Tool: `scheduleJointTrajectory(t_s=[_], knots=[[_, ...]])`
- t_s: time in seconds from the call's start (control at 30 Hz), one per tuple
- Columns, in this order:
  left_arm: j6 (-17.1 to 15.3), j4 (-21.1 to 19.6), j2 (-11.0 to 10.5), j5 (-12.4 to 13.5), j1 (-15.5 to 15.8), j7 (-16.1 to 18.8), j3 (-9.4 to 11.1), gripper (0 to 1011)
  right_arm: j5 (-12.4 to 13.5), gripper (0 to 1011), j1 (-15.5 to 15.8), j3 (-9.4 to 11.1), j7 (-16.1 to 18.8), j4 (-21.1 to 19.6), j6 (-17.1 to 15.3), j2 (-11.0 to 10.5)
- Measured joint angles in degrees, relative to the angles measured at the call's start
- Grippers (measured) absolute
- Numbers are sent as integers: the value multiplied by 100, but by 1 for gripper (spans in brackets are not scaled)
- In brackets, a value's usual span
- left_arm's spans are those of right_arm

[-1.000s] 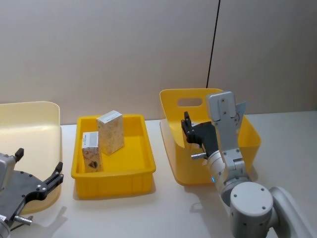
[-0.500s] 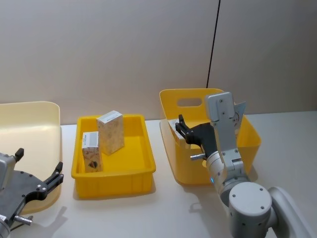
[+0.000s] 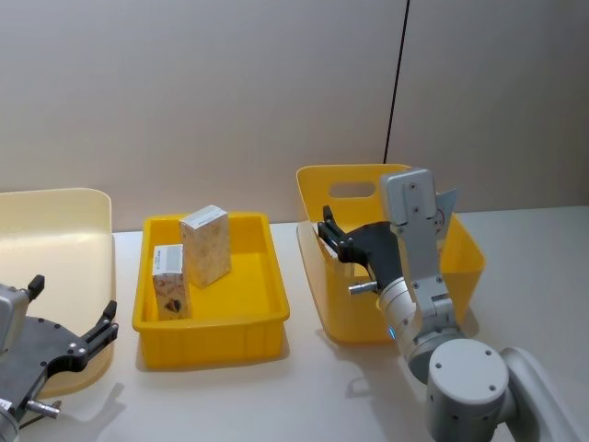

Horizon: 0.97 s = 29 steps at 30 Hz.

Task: Bimanual collaborative sorting of washing and personal care products

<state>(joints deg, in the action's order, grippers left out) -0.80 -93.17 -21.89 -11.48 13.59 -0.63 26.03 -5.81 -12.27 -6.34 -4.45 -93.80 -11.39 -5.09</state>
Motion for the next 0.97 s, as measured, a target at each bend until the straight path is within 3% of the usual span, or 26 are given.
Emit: scheduleJointTrajectory(t_s=[0.23, 0.57, 0.73, 0.97], knots=[[0, 0, 0, 0, 0, 0, 0, 1003, 200, 1001, 6, 6, 293, 0, 346, -16], [0, 0, 0, 0, 0, 0, 0, 1004, 365, 1001, 104, -40, 344, -50, 408, -121], [0, 0, 0, 0, 0, 0, 0, 1003, 620, 1001, 272, -126, 415, -148, 482, -303], [0, 0, 0, 0, 0, 0, 0, 1003, 1183, 1001, 637, -315, 559, -360, 643, -698]])
